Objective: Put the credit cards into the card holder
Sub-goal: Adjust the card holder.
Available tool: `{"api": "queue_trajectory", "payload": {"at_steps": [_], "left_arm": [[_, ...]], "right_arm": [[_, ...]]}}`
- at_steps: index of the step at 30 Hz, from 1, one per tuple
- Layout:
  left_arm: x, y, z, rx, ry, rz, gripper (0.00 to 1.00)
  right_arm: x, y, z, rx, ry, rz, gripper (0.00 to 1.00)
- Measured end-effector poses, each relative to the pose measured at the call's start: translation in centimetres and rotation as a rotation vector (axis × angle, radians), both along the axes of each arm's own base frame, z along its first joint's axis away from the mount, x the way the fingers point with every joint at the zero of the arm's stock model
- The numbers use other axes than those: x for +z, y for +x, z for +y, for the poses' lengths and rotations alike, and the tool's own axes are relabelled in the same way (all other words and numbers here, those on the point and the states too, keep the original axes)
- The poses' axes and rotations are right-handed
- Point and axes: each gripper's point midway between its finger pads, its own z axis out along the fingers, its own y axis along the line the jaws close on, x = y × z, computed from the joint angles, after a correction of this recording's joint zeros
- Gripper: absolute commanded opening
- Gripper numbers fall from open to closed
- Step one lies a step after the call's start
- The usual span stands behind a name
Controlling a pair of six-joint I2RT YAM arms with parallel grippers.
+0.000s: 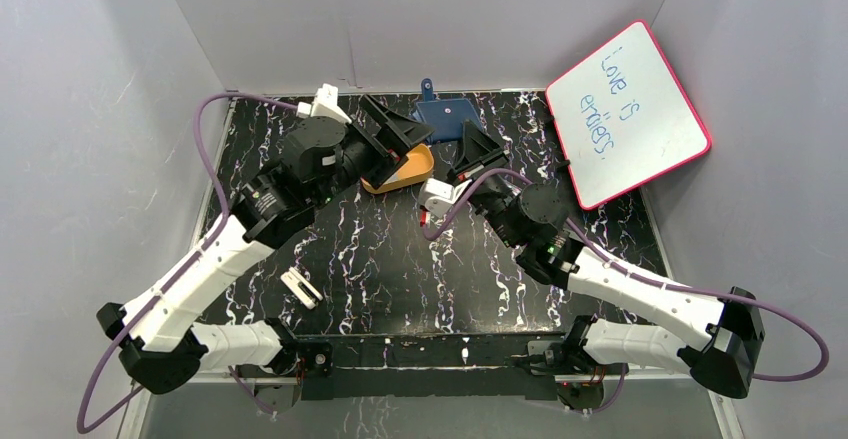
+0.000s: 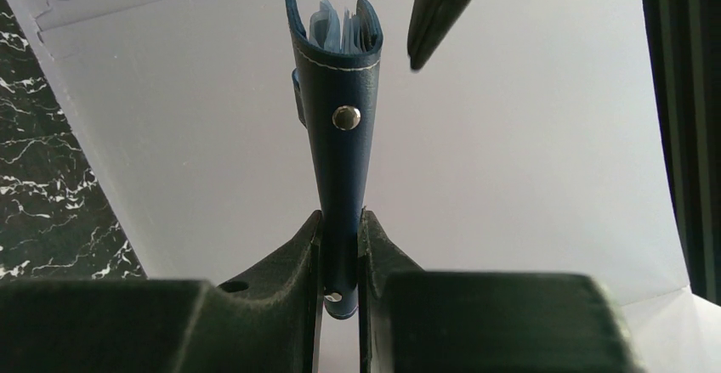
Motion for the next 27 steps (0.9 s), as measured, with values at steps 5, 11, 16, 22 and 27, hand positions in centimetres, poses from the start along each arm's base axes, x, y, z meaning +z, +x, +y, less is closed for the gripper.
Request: {"api": "queue_trajectory", "payload": {"at_steps": [5,11,16,22,27], "left_arm": [[-0.4,0.7,-0.9,-0.005,0.012,0.013,0.92],[-0.4,1.3,-1.6,-0.004,0.013,0.019,0.8],[-0.7,1.8,-2.2,-0.008,0.016,0.018,0.54],[0.0,2.0,-2.6,-0.017,-0.003,-0.007,0.3],[0.7,2.1,-2.7,-0.018,-0.03,-0.034,0.0]], "right_arm": [[0.1,-0.1,0.2,0.005,-0.02,-0.018,0.0],[0.1,-0.2,0.8,0.014,-0.026,-0.028,0.0],[0.0,-0.3,1.0,0.017,-0.035,-0.032,0.0],[0.0,-0.4,1.0,0.016,-0.046,-0.039,0.0],[-0.1,-0.4,1.1,0.016,-0.053,-0.038,0.0]]}}
